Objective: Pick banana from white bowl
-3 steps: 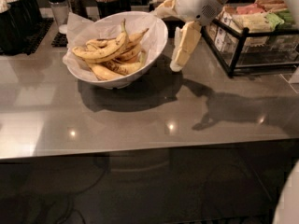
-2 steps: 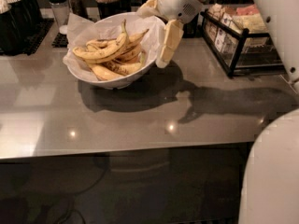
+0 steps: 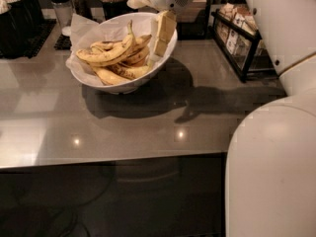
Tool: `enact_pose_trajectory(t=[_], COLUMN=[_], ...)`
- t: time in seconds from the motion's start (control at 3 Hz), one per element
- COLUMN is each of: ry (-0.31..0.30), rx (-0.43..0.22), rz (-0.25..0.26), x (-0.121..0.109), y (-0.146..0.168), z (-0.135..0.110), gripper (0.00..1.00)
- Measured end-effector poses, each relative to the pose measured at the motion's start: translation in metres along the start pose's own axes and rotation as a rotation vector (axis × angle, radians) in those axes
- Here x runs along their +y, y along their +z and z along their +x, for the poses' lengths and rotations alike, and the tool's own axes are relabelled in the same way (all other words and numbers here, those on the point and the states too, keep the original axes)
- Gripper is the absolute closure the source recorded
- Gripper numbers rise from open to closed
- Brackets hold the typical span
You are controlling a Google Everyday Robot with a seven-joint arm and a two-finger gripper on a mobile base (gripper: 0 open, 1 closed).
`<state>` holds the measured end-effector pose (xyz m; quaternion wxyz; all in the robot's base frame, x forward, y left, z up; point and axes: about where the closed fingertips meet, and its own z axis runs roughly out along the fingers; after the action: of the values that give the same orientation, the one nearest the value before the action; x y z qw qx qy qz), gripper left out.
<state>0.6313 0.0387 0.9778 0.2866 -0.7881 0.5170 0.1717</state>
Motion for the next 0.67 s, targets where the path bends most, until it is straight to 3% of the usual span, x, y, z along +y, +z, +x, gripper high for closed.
enact_pose_trajectory(t=[0.67], ry=[0.018], rx=[-0.034], rz=[0.027], x=[-0.012], y=[0.018], z=[-0.001], gripper=[0.00])
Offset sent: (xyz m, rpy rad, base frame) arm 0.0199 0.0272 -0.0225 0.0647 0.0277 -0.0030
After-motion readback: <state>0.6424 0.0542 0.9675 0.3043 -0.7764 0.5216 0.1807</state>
